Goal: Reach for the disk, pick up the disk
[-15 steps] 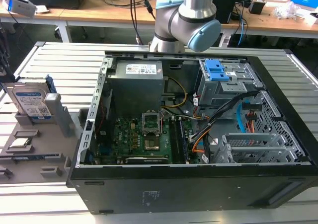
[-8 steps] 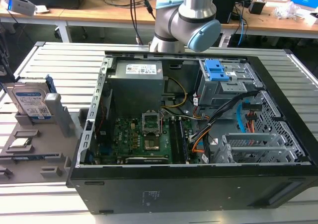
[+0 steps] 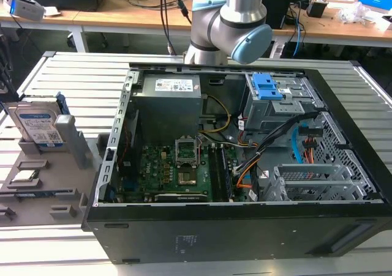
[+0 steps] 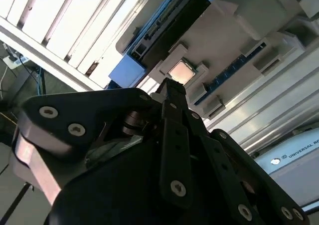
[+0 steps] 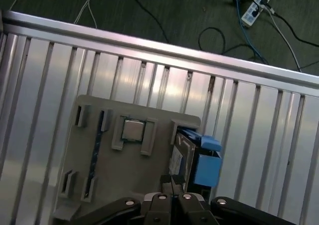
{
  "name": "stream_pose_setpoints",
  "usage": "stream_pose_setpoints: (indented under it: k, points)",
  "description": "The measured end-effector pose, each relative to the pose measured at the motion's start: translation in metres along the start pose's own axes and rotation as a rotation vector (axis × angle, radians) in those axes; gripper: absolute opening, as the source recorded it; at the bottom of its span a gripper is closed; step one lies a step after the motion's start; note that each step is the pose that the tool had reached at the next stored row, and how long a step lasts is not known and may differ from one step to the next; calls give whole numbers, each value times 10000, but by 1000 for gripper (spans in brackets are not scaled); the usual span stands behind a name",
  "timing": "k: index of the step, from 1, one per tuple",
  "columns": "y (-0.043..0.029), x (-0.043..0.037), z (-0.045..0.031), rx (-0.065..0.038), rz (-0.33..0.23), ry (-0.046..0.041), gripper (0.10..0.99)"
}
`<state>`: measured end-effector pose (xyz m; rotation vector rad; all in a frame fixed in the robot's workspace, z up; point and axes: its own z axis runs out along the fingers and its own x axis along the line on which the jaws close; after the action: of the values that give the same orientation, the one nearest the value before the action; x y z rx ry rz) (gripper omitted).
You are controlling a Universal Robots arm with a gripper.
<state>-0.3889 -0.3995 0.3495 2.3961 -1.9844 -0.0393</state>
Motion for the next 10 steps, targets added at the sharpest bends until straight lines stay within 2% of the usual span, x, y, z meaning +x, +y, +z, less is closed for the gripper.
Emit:
stream_pose_setpoints:
  k: [4,6,10]
  points:
    - [0,0,5,-1,700,-28,106]
    - [-1,0,8,2,1297,-53,106]
    - [0,0,7,1,1783,-71,106]
